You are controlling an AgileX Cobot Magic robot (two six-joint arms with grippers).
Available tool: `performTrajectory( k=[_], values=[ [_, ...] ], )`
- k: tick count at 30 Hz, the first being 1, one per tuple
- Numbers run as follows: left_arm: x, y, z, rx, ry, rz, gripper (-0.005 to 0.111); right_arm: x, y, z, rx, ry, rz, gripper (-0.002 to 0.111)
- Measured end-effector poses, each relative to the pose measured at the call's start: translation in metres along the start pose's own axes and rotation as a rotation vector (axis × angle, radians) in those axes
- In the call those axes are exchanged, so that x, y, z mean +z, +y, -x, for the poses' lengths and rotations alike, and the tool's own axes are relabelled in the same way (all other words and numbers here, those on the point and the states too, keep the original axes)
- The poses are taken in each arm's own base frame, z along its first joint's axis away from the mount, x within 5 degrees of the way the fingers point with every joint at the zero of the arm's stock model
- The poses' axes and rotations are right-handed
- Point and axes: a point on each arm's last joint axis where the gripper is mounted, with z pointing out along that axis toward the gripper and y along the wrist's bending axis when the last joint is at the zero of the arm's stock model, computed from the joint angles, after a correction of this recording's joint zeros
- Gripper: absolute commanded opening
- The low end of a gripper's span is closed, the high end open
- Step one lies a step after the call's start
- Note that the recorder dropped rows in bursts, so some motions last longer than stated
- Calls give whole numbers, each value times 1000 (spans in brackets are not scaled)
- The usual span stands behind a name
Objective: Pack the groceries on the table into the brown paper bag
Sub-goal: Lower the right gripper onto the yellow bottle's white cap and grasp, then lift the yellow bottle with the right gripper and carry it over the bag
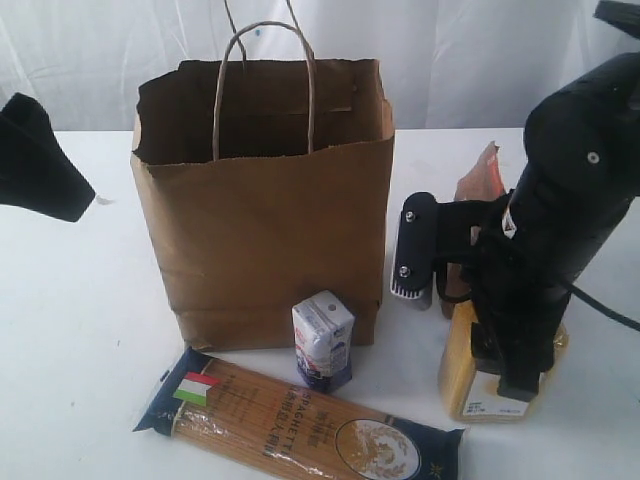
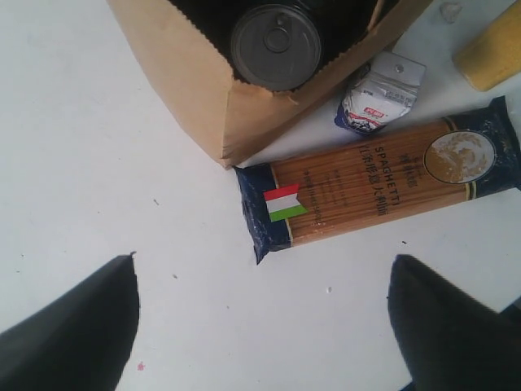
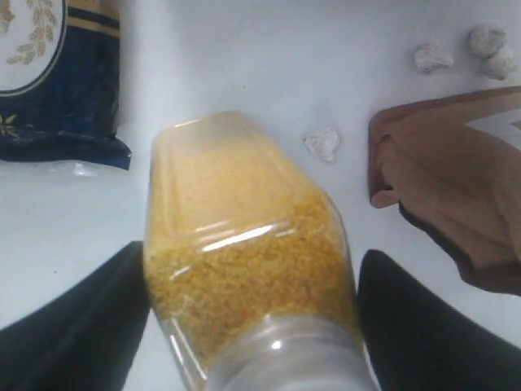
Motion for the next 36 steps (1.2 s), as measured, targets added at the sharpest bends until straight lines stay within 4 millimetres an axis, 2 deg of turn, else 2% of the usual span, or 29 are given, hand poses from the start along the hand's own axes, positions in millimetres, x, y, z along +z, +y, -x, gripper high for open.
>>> performTrajectory(
  k=[5,8,11,17,22,26,36],
  values=[
    [0,0,0,0,0,0,83,9,0,2,-4,28,26,66],
    [0,0,0,0,0,0,83,13,0,1,1,52,45,62],
    [0,0,0,0,0,0,83,18,-1,0,17,84,50,49],
    [0,0,0,0,0,0,83,19,-2,-2,55,97,55,0],
    [0,0,0,0,0,0,83,14,-2,-4,98,71,28,0],
    [0,1,0,2,1,7,83,-14,-4,-7,176,-15,-49,0],
    [0,1,1,2,-12,9,83,-126,-19,-18,442,-199,-252,0]
  ],
)
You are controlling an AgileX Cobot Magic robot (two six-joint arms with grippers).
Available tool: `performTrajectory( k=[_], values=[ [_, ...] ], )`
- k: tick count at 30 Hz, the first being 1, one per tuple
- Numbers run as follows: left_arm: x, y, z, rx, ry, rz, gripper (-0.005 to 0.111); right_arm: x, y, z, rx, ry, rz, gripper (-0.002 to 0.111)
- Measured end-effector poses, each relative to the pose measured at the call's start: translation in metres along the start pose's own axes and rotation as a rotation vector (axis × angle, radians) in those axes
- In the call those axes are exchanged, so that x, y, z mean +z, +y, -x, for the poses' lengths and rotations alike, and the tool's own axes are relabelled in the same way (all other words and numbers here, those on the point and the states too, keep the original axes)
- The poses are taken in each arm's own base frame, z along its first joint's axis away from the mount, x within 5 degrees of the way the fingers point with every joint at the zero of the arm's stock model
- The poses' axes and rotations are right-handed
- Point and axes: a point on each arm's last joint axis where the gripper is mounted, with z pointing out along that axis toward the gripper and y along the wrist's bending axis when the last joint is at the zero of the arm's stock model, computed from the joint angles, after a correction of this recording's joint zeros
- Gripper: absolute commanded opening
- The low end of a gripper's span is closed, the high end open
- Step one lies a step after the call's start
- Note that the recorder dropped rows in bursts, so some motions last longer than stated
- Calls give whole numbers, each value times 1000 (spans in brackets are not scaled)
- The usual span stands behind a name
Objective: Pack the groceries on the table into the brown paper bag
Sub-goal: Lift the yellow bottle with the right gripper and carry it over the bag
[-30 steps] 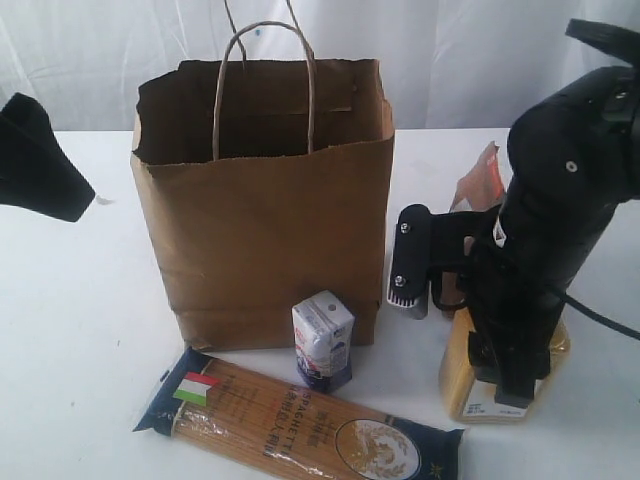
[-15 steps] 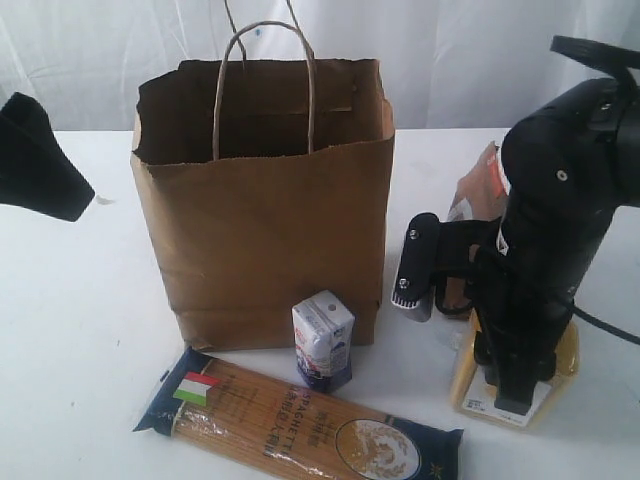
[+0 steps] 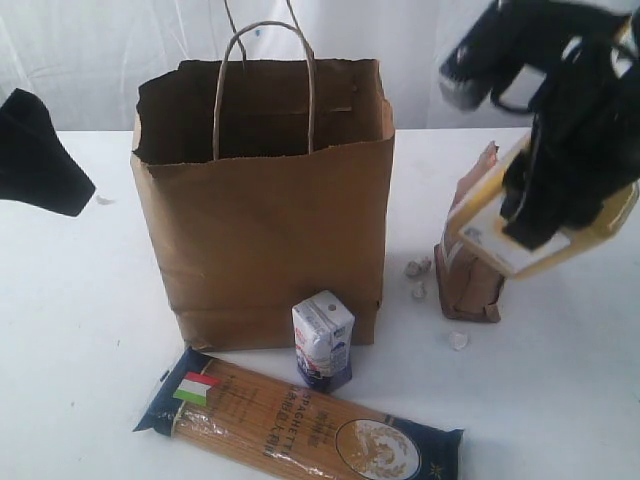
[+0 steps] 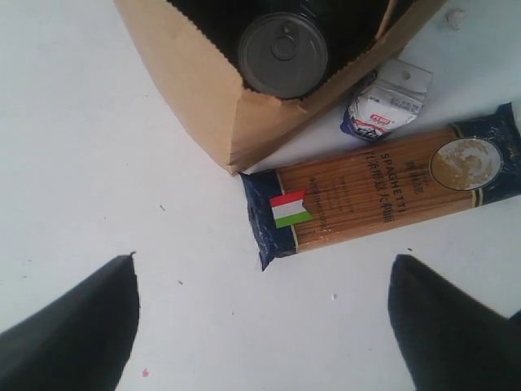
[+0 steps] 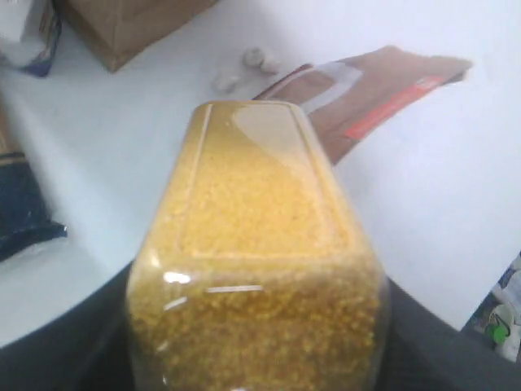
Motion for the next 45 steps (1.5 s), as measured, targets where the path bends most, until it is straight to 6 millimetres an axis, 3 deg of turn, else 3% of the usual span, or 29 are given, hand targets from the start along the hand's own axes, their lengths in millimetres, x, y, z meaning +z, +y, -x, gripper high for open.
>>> performTrajectory(
  k=[7,14,17,21,26,45],
  values=[
    [0,-3,1,-11,-8,-36,83,-71,-19,37,68,-239,-65,0],
    [0,-4,1,-14,-9,-46,83,-95,-13,88,31,-382,-54,0],
    [0,-4,1,-15,-10,-50,83,-90,-7,108,5,-395,-48,0],
    [0,-4,1,-15,-10,-50,83,-67,1,130,-13,-349,-25,0],
    [0,-4,1,-15,-10,-50,83,-36,9,139,-30,-240,2,0],
    [0,-4,2,-2,-22,-48,83,49,27,163,-97,-60,-5,0]
  ],
)
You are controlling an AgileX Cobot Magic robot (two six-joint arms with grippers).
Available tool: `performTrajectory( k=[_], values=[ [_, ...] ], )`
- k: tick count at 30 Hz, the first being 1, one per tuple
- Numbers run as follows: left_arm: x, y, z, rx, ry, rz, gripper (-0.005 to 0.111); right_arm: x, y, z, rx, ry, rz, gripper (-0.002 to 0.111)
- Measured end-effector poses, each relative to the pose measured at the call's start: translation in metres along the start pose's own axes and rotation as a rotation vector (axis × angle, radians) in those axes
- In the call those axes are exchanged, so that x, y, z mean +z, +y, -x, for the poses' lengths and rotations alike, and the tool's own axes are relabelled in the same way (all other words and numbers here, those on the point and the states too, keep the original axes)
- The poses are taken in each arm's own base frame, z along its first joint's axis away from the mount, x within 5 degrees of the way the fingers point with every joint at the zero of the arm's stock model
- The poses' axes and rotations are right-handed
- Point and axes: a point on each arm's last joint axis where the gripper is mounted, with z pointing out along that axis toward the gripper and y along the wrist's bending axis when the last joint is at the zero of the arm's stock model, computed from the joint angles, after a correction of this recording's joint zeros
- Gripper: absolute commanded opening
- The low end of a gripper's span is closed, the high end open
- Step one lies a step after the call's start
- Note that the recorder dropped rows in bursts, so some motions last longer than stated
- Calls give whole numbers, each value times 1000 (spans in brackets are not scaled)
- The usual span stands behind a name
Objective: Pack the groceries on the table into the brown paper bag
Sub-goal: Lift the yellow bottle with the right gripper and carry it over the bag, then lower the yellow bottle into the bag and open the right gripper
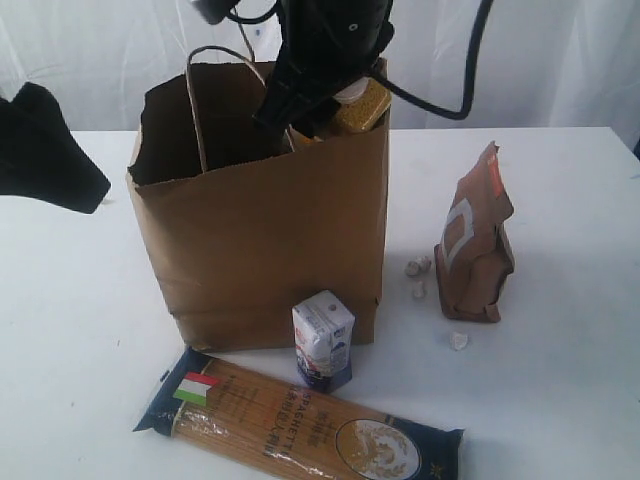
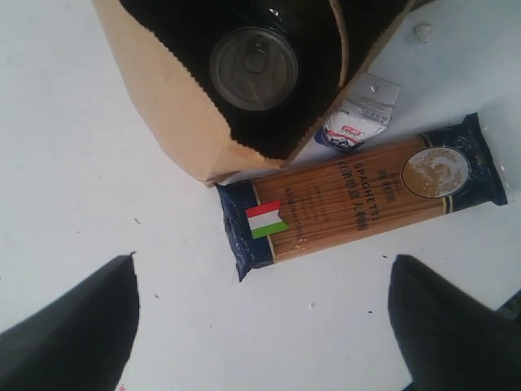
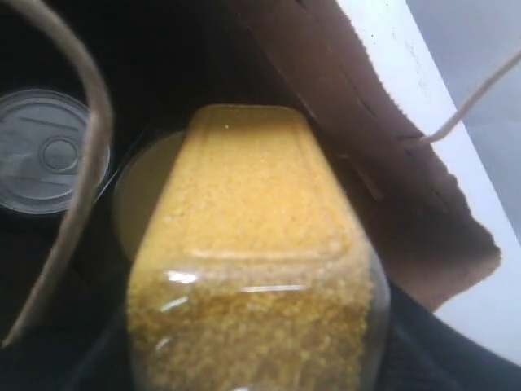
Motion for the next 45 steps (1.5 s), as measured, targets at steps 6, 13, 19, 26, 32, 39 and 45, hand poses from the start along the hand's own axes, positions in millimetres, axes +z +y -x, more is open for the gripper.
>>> performTrajectory(
  k=[6,13,19,26,32,39,45],
  values=[
    [0,0,0,2,0,0,83,5,0,3,-5,-7,-8,0],
    [0,0,0,2,0,0,83,5,1,3,-4,-13,1,25],
    [0,0,0,2,2,0,83,-1,1,3,17,-26,11,64],
    [0,0,0,8,1,-3,83,-25,2,5,18,-100,-3,63],
    [0,-1,0,6,1,-6,83,-26,3,6,15,-105,-3,63],
    [0,-1,0,6,3,-9,83,-26,3,6,17,-105,-3,63],
    [0,-1,0,5,2,-10,83,-28,3,5,22,-109,-3,63]
  ],
)
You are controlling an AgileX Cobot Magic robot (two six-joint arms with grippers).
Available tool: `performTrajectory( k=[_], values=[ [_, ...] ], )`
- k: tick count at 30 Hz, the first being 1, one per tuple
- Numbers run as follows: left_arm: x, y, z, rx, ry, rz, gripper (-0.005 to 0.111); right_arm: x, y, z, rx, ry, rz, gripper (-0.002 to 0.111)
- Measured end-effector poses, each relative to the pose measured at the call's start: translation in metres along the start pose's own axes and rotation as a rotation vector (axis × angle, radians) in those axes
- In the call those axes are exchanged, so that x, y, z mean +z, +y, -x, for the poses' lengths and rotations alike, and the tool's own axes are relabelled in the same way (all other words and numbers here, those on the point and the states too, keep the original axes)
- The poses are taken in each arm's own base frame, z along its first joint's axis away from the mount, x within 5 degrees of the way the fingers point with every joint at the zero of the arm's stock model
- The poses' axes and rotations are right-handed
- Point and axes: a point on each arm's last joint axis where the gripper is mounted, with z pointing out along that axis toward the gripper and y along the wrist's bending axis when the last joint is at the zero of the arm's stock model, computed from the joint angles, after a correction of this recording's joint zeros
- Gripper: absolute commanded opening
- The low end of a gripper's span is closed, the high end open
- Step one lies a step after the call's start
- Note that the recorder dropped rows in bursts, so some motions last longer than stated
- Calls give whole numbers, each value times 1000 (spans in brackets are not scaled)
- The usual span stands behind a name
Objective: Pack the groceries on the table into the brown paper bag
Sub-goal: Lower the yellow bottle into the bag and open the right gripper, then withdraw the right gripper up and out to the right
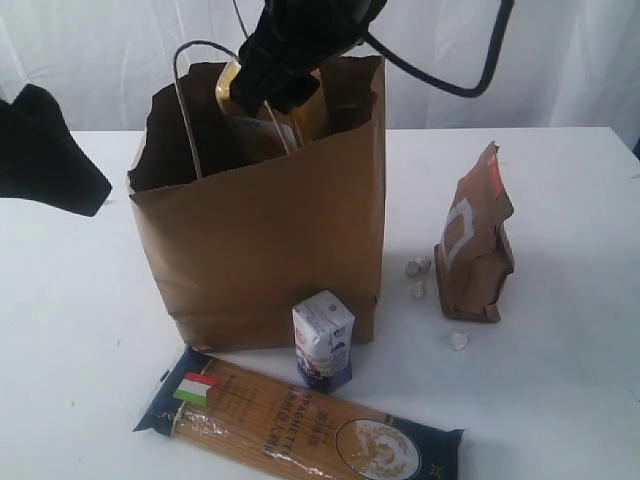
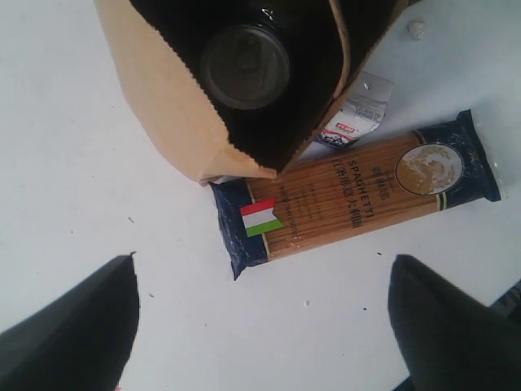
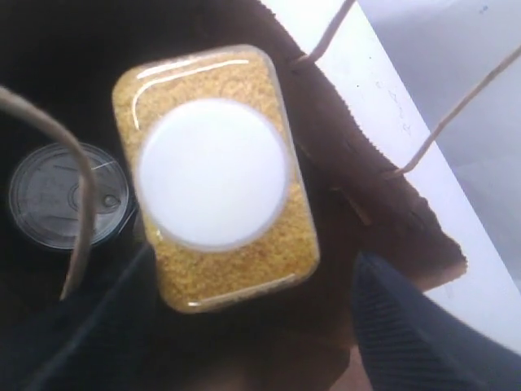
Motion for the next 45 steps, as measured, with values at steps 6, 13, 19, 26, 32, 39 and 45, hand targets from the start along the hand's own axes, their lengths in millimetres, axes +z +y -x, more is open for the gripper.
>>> performTrajectory(
  k=[6,13,19,26,32,39,45],
  values=[
    [0,0,0,0,2,0,83,-18,-5,-2,11,-36,-11,63],
    [0,0,0,-1,1,-4,83,-29,-8,-3,24,-57,-18,63],
    [0,-3,0,-9,-3,-30,83,-29,-8,-3,34,-57,-18,63],
    [0,-3,0,-11,-4,-36,83,-29,-8,-3,36,-57,-17,63],
    [0,-4,0,-13,-5,-42,83,-29,-8,-3,38,-57,-17,63],
    [0,-4,0,-13,-5,-42,83,-43,-11,-6,51,-86,-26,63],
    [0,-4,0,-13,-5,-42,83,-57,-14,-8,60,-115,-24,63]
  ],
)
